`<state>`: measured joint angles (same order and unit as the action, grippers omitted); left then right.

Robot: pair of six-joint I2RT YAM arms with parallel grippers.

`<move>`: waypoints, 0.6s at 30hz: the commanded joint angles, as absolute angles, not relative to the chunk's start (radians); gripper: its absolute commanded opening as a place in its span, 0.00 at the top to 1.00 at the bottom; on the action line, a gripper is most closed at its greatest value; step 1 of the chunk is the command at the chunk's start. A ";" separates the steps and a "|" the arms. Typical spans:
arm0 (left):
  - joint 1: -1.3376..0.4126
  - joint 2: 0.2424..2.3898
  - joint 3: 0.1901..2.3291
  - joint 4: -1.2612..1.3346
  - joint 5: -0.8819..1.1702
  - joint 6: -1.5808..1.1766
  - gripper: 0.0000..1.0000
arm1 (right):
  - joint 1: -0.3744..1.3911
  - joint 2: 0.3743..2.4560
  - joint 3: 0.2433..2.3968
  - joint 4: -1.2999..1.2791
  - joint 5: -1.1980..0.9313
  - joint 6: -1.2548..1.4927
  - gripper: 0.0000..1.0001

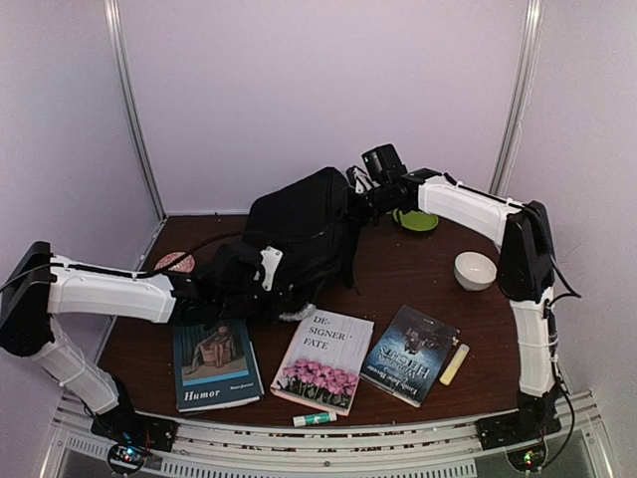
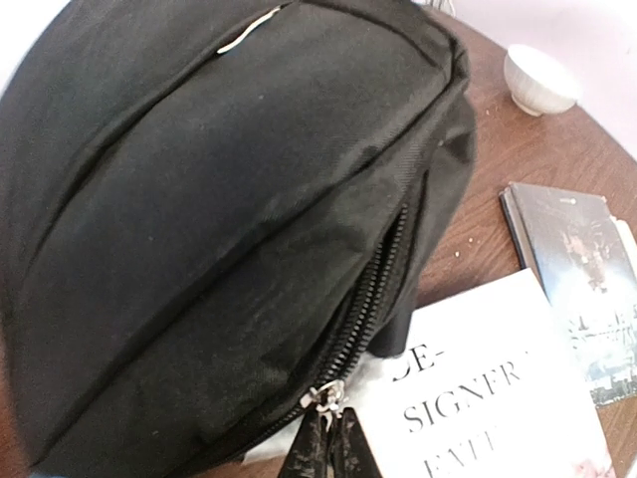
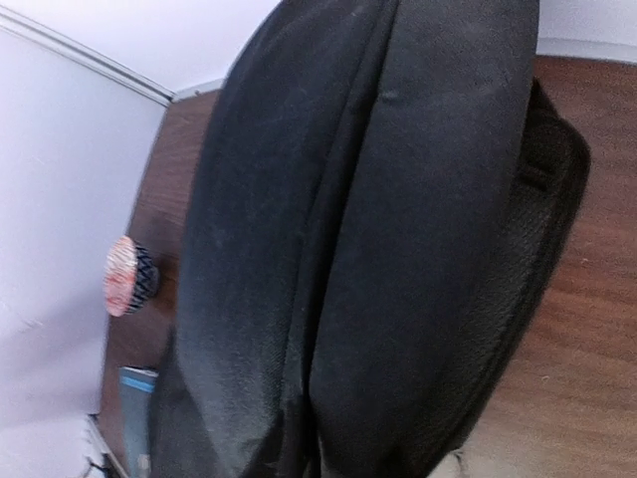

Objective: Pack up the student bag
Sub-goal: Unzip the student bag at the center of the board.

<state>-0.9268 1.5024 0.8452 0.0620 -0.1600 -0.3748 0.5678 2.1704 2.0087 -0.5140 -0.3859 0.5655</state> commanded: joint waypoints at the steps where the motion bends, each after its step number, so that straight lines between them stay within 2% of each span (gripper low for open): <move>1: -0.945 1.561 0.924 0.130 -0.122 -0.351 1.00 | 0.535 2.177 2.023 -0.531 -0.288 0.599 0.66; 4: -0.945 1.601 0.953 0.131 -0.109 -0.339 1.00 | 0.529 2.108 1.973 -0.545 -0.239 0.599 0.45; 7: -0.945 1.631 0.975 0.137 -0.102 -0.333 1.00 | 0.529 1.994 1.843 -0.501 -0.205 0.641 0.37; 11: -0.945 1.661 0.997 0.148 -0.086 -0.330 1.00 | 0.535 1.801 1.538 -0.379 -0.168 0.774 0.35; 15: -0.945 1.680 1.008 0.157 -0.072 -0.327 1.00 | 0.568 1.615 1.192 -0.113 -0.187 0.960 0.35; 18: -0.945 1.686 1.006 0.158 -0.068 -0.322 1.00 | 0.617 1.576 1.082 -0.020 -0.284 1.071 0.36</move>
<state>-0.9371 1.6787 0.9668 0.0692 -0.0994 -0.3431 0.5606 1.5951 1.2045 -0.2317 -0.2104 0.8742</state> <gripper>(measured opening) 0.005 0.644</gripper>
